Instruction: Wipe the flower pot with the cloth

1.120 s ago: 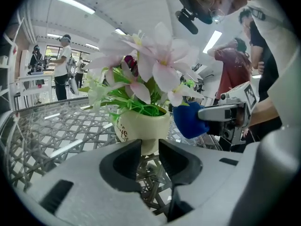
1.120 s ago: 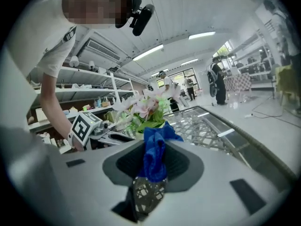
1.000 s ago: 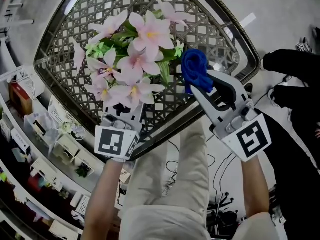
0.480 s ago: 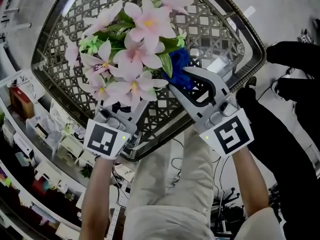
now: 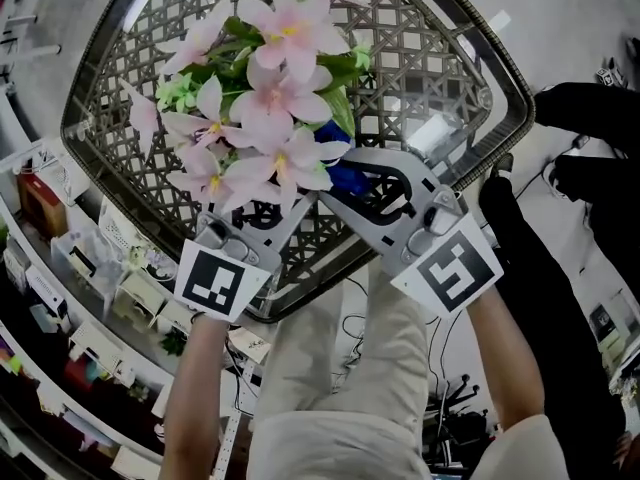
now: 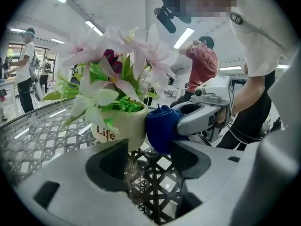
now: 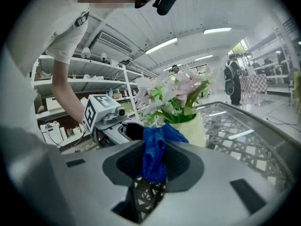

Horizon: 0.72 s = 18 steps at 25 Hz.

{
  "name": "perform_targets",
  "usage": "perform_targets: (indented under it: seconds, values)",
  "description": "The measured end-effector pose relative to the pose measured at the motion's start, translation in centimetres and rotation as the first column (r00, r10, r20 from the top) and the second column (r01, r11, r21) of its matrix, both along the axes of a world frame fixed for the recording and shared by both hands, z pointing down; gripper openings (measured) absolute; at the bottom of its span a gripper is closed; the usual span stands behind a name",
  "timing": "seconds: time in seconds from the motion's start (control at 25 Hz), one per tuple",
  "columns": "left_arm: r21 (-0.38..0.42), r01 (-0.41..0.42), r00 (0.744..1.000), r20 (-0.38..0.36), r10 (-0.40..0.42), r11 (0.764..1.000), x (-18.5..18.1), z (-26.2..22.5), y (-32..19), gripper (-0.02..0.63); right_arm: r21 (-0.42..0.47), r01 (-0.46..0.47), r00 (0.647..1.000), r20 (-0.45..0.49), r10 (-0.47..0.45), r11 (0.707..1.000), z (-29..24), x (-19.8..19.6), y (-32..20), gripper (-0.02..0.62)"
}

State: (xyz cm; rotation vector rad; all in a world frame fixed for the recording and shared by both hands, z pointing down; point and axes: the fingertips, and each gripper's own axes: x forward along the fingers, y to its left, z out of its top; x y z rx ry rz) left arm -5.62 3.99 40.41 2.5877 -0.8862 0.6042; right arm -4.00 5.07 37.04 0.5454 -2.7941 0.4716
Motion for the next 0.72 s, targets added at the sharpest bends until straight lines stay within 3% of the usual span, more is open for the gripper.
perform_targets:
  seconds: [0.16,0.4,0.72]
  values:
    - [-0.012,0.006,1.000,0.005,-0.006,1.000,-0.2,0.1,0.5,0.275,-0.013,0.066,0.998,0.003,-0.066,0.998,-0.5,0.6,0.4,0.118]
    - [-0.017,0.050,0.999,-0.001,-0.050,0.999,-0.6,-0.3,0.1,0.273,-0.043,0.007,1.000,0.028,-0.006,0.999,-2.0,3.1,-0.8,0.120]
    - [-0.010,0.077,0.997,0.014,-0.077,0.997,-0.9,-0.5,-1.2,0.252,-0.008,-0.097,0.995,-0.022,0.097,0.995,-1.8,7.1,-4.8,0.121]
